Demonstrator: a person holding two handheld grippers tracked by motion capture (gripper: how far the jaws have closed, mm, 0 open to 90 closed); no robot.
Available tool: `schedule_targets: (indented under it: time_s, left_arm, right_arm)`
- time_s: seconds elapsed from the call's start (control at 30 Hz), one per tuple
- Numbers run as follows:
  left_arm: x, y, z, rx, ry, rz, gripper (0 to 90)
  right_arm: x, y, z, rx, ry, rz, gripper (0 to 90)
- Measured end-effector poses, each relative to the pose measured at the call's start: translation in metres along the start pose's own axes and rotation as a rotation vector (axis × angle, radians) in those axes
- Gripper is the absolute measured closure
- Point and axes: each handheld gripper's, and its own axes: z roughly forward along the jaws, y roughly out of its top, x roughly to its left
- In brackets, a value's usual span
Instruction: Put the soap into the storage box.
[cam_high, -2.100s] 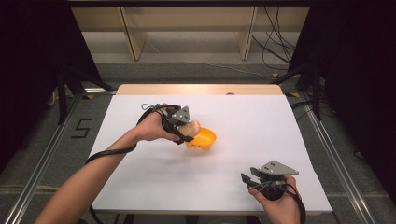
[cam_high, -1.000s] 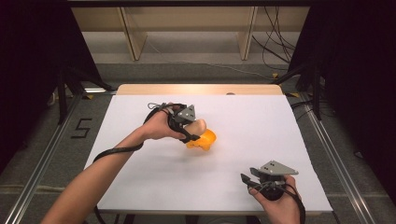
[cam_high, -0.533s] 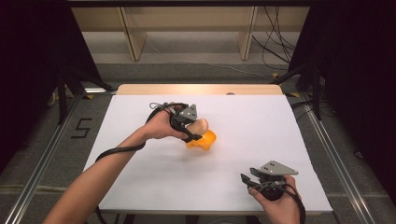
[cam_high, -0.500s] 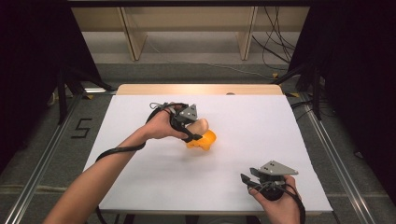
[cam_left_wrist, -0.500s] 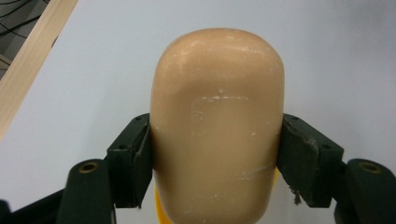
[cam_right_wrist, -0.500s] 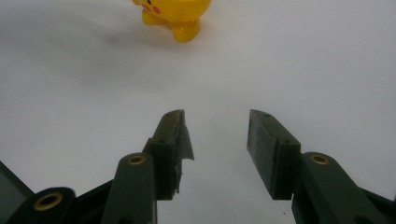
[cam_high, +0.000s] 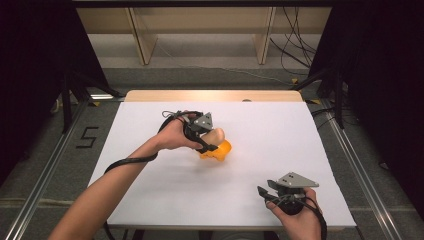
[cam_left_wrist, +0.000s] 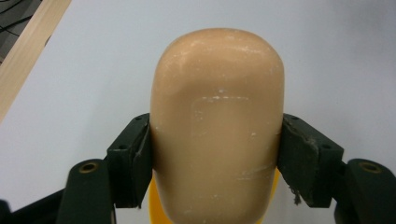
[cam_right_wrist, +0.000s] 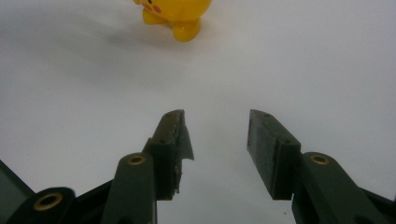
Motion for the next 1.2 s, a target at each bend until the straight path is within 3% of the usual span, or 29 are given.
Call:
schedule_targets:
  time_s: [0.6,0.9,1.17,1.2]
  left_arm:
    - [0.003,-0.004,0.007,0.025,-0.012,-0.013,32.3]
    - [0.002,-0.004,0.01,0.035,-0.013,-0.028,32.3]
    - [0.003,-0.003,0.012,0.046,-0.022,-0.033,32.2]
    - [0.002,-0.003,0.013,0.047,-0.021,-0.047,32.2]
  right_arm:
    - [-0.001,0.0,0.0,-0.005,-0.01,-0.017,56.5]
    - [0.003,0.0,0.0,0.015,0.004,0.025,56.5]
    - [0.003,0.0,0.0,0.008,0.005,0.02,56.4]
    - [0.001,0.0,0.0,0.002,0.005,-0.002,56.4]
